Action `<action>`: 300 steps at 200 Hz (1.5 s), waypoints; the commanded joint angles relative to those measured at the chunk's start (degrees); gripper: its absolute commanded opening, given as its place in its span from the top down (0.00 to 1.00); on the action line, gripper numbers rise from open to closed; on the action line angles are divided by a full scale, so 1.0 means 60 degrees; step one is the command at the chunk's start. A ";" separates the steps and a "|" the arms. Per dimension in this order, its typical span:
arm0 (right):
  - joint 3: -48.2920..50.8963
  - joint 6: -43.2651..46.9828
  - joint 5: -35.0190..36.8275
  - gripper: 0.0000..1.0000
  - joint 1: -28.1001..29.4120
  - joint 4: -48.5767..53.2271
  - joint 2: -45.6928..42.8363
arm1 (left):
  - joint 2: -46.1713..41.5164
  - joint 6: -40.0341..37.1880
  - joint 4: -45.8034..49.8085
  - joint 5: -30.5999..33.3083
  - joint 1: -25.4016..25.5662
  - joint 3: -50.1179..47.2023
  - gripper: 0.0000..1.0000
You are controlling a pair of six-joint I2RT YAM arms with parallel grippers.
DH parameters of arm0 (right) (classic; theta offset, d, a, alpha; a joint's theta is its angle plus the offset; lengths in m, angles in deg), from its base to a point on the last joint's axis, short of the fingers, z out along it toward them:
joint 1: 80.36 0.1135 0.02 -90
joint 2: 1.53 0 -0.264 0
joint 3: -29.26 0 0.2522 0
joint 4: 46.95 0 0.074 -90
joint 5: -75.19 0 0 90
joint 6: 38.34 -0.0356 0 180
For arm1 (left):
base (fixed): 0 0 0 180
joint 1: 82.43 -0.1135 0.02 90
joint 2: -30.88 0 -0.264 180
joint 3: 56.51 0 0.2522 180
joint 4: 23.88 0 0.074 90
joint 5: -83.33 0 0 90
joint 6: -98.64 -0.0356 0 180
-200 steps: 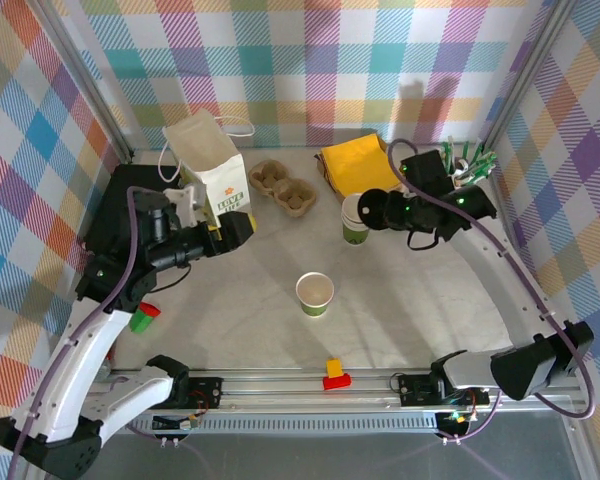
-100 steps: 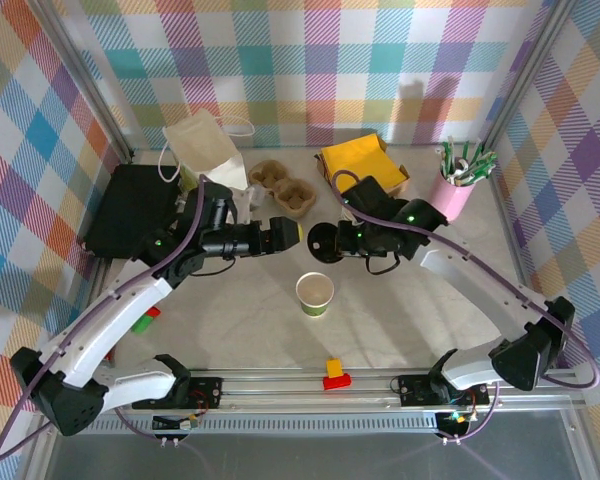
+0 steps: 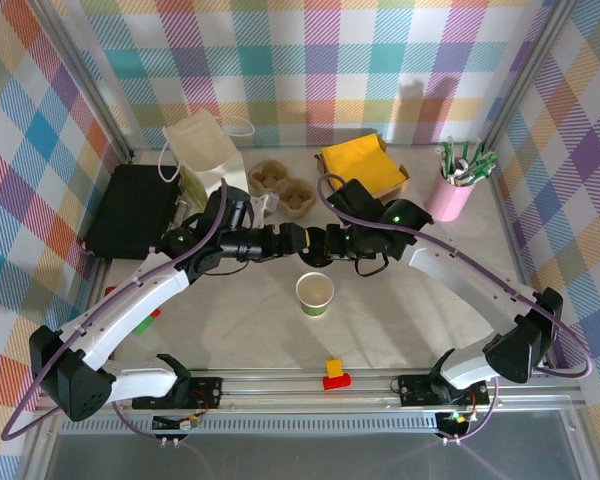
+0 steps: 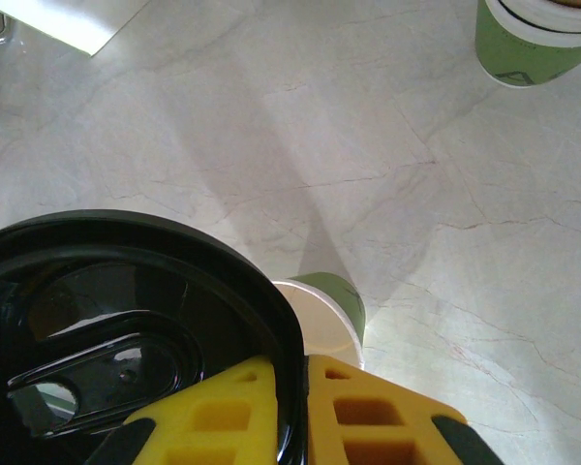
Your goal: Pack the takeout coffee
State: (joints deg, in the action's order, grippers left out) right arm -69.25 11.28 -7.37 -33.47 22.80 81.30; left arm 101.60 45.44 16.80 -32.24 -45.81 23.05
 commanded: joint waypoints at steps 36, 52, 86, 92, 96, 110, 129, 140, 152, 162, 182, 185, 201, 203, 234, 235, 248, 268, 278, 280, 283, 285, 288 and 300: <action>-0.0377 -0.0257 -0.0001 0.87 0.0239 -0.0043 0.0073 | 0.0238 0.0282 -0.0692 -0.0467 0.0063 -0.0288 0.45; -0.0372 -0.0268 0.0060 0.86 0.0285 -0.0051 0.0067 | 0.0240 0.0344 -0.0705 -0.0471 0.0060 -0.0288 0.54; -0.0198 -0.0108 0.0276 0.82 0.0382 -0.0136 -0.0055 | 0.0089 0.0513 -0.0714 -0.0449 0.0063 -0.0346 0.68; -0.0154 -0.0065 0.0304 0.81 0.0393 -0.0195 -0.0103 | 0.0058 0.0570 -0.0725 -0.0456 0.0063 -0.0350 0.71; -0.0112 -0.0021 0.0337 0.80 0.0402 -0.0239 -0.0145 | 0.0043 0.0610 -0.0735 -0.0457 0.0062 -0.0361 0.72; 0.0023 0.0126 0.0464 0.76 0.0417 -0.0411 -0.0314 | -0.0061 0.0733 -0.0777 -0.0486 0.0063 -0.0387 0.77; 0.0143 0.0445 0.0561 0.69 0.0417 -0.0623 -0.0617 | -0.0242 0.0889 -0.0752 -0.0417 0.0063 -0.0434 0.79; 0.0195 0.0687 0.0611 0.64 0.0432 -0.0748 -0.0816 | -0.0350 0.0967 -0.0697 -0.0373 0.0063 -0.0424 0.80; 0.0286 0.1054 0.0664 0.58 0.0431 -0.0932 -0.1119 | -0.0470 0.1004 -0.0536 -0.0291 0.0063 -0.0392 0.81; 0.0358 0.1423 0.0671 0.55 0.0431 -0.1116 -0.1394 | -0.0581 0.1057 -0.0372 -0.0198 0.0063 -0.0362 0.81; 0.0682 0.2375 0.0492 0.50 0.0431 -0.1751 -0.2103 | -0.0835 0.1087 -0.0069 -0.0067 0.0060 -0.0317 0.81; 0.0761 0.2533 0.0489 0.50 0.0431 -0.1870 -0.2220 | -0.0876 0.1089 -0.0032 -0.0042 0.0063 -0.0317 0.82; 0.1130 0.3485 0.0298 0.47 0.0435 -0.2428 -0.2788 | -0.1138 0.1139 0.0143 0.0065 0.0050 -0.0332 0.82; 0.1161 0.3597 0.0287 0.47 0.0443 -0.2471 -0.2847 | -0.1167 0.1138 0.0172 0.0088 0.0049 -0.0332 0.82; 0.1703 0.5204 -0.0053 0.47 0.0515 -0.3293 -0.3811 | -0.1546 0.1290 0.0781 0.0289 -0.0024 -0.0259 0.84; 0.1754 0.5290 -0.0054 0.47 0.0518 -0.3365 -0.3883 | -0.1561 0.1299 0.0806 0.0290 -0.0024 -0.0259 0.84; 0.2042 0.5809 0.0067 0.47 0.0604 -0.3798 -0.4266 | -0.1711 0.1397 0.1085 0.0365 -0.0066 -0.0228 0.84; 0.2565 0.6841 -0.0104 0.46 0.0667 -0.4549 -0.4832 | -0.1981 0.1508 0.1456 0.0466 -0.0167 -0.0215 0.84; 0.2792 0.7335 -0.0152 0.44 0.0666 -0.4831 -0.5029 | -0.2107 0.1563 0.1697 0.0492 -0.0267 -0.0186 0.84; 0.2858 0.7442 -0.0163 0.44 0.0677 -0.4907 -0.5066 | -0.2127 0.1581 0.1743 0.0495 -0.0283 -0.0175 0.84; 0.2921 0.7555 -0.0190 0.44 0.0680 -0.4997 -0.5102 | -0.2176 0.1605 0.1817 0.0508 -0.0311 -0.0158 0.84; 0.2960 0.7742 -0.0220 0.43 0.0680 -0.5054 -0.5121 | -0.2202 0.1628 0.1865 0.0517 -0.0334 -0.0157 0.84; 0.3003 0.8012 -0.0267 0.42 0.0680 -0.5085 -0.5155 | -0.2233 0.1654 0.1924 0.0524 -0.0356 -0.0156 0.84; 0.3066 0.8591 -0.0450 0.42 0.0691 -0.5173 -0.5150 | -0.2400 0.1814 0.2176 0.0532 -0.0482 -0.0128 0.84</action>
State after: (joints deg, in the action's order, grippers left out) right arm -52.23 51.01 -7.45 -29.75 -1.95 51.11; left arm 89.55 54.03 24.86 -29.59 -47.23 20.52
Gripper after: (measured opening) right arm 0.576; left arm 0.166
